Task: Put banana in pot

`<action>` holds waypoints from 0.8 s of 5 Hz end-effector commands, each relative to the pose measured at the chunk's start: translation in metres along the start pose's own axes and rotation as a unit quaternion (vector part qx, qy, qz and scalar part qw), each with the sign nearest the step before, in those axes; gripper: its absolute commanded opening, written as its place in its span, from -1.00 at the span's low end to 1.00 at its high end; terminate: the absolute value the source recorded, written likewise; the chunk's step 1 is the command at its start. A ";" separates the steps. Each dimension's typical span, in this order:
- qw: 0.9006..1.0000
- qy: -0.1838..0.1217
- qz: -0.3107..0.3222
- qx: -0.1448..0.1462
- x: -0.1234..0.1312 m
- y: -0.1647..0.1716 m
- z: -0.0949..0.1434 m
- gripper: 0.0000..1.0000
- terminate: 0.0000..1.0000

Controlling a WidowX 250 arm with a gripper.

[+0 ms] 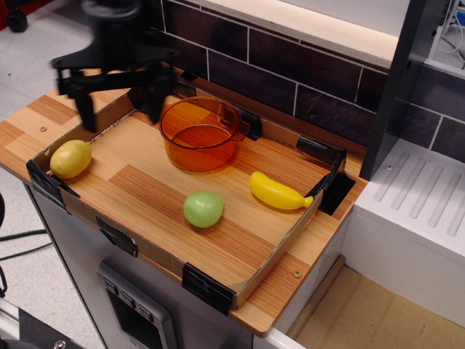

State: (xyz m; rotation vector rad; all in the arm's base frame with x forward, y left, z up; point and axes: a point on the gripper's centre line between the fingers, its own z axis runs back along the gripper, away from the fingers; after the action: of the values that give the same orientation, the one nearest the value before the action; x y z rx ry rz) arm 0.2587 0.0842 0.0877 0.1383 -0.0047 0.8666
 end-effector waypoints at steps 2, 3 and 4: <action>0.988 0.050 0.144 -0.039 -0.033 -0.068 0.038 1.00 -1.00; 0.972 0.042 0.222 -0.066 -0.040 -0.087 0.032 1.00 -1.00; 0.957 0.035 0.283 -0.057 -0.045 -0.098 0.015 1.00 -1.00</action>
State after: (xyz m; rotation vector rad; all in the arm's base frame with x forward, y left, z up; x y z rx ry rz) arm 0.2941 -0.0207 0.0731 0.0201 0.0009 1.4491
